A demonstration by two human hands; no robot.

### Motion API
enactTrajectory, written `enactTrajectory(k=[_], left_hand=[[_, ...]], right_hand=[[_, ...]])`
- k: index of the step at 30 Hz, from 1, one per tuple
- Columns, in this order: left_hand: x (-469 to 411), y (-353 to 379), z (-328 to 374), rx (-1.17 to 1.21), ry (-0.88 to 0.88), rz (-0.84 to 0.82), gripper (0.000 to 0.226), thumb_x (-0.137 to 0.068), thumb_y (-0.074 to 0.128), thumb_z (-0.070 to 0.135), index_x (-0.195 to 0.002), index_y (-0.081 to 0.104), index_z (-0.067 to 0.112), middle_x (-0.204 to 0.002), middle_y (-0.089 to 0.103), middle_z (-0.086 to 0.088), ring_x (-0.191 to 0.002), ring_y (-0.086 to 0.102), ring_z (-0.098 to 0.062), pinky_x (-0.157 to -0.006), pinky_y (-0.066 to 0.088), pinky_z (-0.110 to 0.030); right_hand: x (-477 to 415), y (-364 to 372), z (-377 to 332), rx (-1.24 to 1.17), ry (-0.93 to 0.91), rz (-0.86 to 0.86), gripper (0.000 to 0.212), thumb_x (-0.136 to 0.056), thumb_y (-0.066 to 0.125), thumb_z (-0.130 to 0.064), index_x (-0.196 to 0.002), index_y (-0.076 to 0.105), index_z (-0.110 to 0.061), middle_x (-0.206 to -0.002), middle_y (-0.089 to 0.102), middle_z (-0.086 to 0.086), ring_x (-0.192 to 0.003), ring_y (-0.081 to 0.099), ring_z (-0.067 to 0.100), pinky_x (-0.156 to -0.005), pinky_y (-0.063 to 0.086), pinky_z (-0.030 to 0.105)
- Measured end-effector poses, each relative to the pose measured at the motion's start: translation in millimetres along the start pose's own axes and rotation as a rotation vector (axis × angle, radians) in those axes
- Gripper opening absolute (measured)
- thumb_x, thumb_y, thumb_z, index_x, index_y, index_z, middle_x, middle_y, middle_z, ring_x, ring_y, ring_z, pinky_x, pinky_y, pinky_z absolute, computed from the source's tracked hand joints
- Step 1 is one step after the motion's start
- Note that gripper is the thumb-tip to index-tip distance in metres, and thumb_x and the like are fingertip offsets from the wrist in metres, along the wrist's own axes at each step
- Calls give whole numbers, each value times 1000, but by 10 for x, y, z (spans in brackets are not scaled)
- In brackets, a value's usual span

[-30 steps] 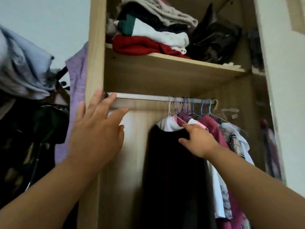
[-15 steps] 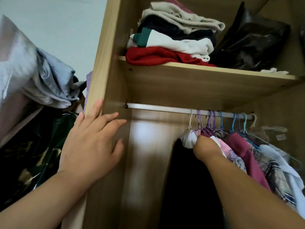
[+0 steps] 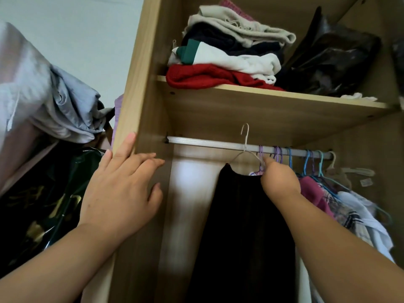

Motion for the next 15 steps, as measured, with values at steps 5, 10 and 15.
enactTrajectory(k=[5, 10, 15], left_hand=[[29, -24, 82, -30, 50, -40, 50, -73, 42, 38, -109, 69, 16, -122, 63, -9, -137, 34, -37, -102, 31, -56], [140, 123, 548, 186, 81, -140, 47, -75, 61, 33, -121, 60, 24, -139, 51, -9, -140, 29, -31, -107, 28, -57], [405, 547, 1219, 483, 18, -418, 62, -81, 52, 45, -140, 34, 36, -154, 26, 4, -146, 8, -17, -115, 16, -48]], right_hand=[[374, -221, 340, 3, -71, 154, 34, -88, 44, -8, -119, 56, -17, -89, 68, 19, -82, 63, 38, -64, 50, 41], [974, -536, 704, 116, -157, 191, 15, -90, 55, -18, -93, 69, -14, -80, 69, 16, -74, 64, 37, -58, 49, 39], [1670, -932, 865, 155, -157, 203, 19, -82, 68, -8, -98, 74, -15, -83, 72, 17, -69, 68, 37, -59, 53, 40]])
Point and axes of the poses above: each hand's wrist, its own x-axis away from the middle knuckle, its own y-axis out of the palm, z = x × y, the point moved 2 cm from there along -x, towards the middle knuckle
